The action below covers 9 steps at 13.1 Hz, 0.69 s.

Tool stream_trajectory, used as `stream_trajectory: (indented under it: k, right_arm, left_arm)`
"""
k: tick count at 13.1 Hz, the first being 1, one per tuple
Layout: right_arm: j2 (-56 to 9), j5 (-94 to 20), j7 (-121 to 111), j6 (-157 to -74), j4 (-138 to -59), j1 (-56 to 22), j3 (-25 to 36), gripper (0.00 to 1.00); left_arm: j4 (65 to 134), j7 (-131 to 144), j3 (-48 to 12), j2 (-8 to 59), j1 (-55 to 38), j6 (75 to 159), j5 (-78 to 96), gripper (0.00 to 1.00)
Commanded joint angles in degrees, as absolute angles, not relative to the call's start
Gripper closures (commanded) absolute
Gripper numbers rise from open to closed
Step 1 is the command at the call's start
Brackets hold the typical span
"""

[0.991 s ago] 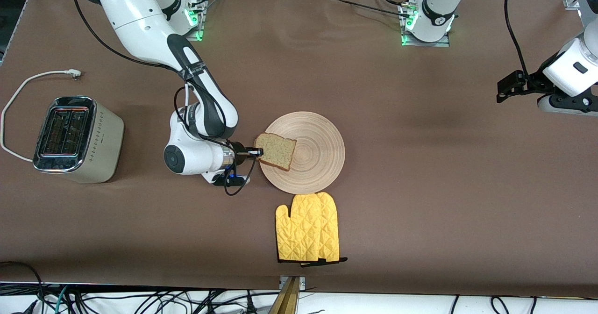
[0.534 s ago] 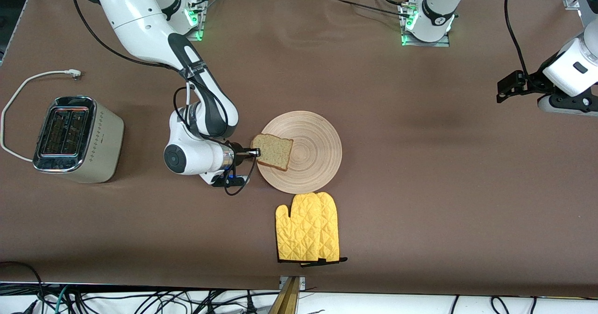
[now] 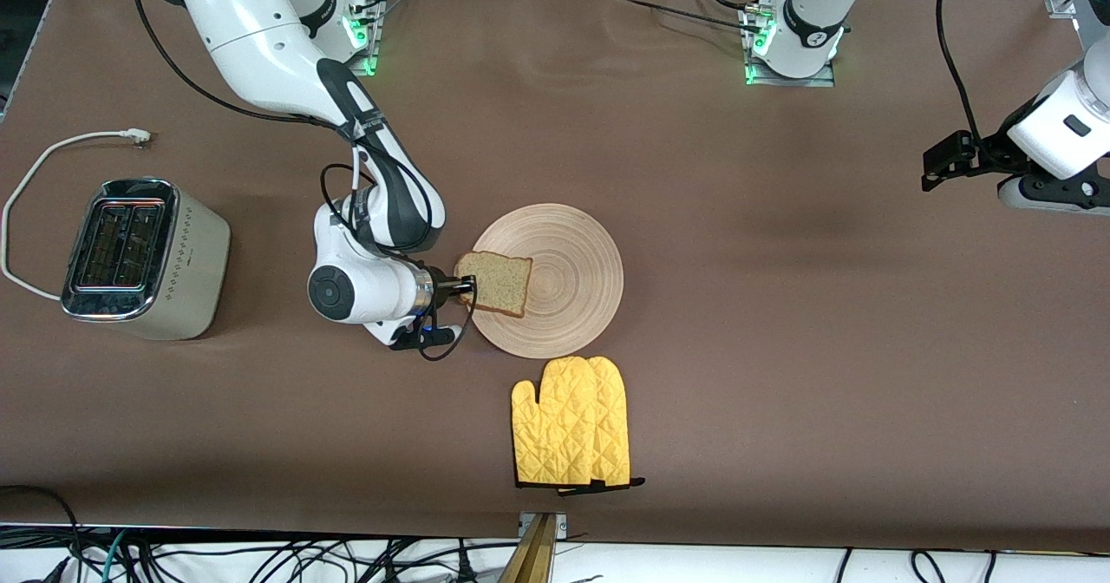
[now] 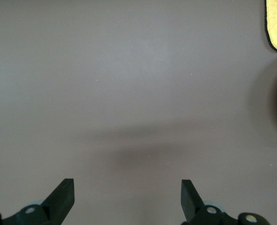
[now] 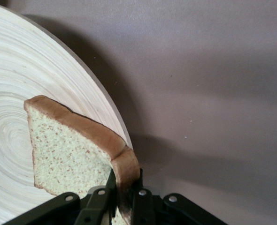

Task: Move plate and put bread in toaster
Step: 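Carry the bread with the right gripper above the toaster slot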

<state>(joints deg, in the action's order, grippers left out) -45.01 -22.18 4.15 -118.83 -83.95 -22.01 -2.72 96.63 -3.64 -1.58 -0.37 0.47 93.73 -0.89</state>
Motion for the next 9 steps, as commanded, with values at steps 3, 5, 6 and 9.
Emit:
stream_trajectory:
  k: [3,5,6,9]
  right_arm:
    - [-42.6,-19.9,5.2,-114.7,-81.7,-21.9,-2.6,1.00]
    - [-42.6,-19.9,7.8,-108.6,-77.9,-21.4,-2.6,1.00]
    - [-42.7,-19.8,9.6,-106.2,-76.0,-21.5,-2.6,1.00]
    - [-42.3,-19.7,9.8,-101.7,-73.7,-21.3,-0.6,1.00]
  left_arm:
    - [96.2,-3.3,-1.7,-0.7,0.3,92.6,-2.3,0.00]
    - [96.2,-3.4,-1.7,-0.8,0.3,92.6,-2.3,0.00]
    - [96.2,-3.4,-1.7,-0.7,0.3,92.6,-2.3,0.00]
    - [96.2,-3.7,-1.6,-0.7,0.4,92.5,-2.3,0.00]
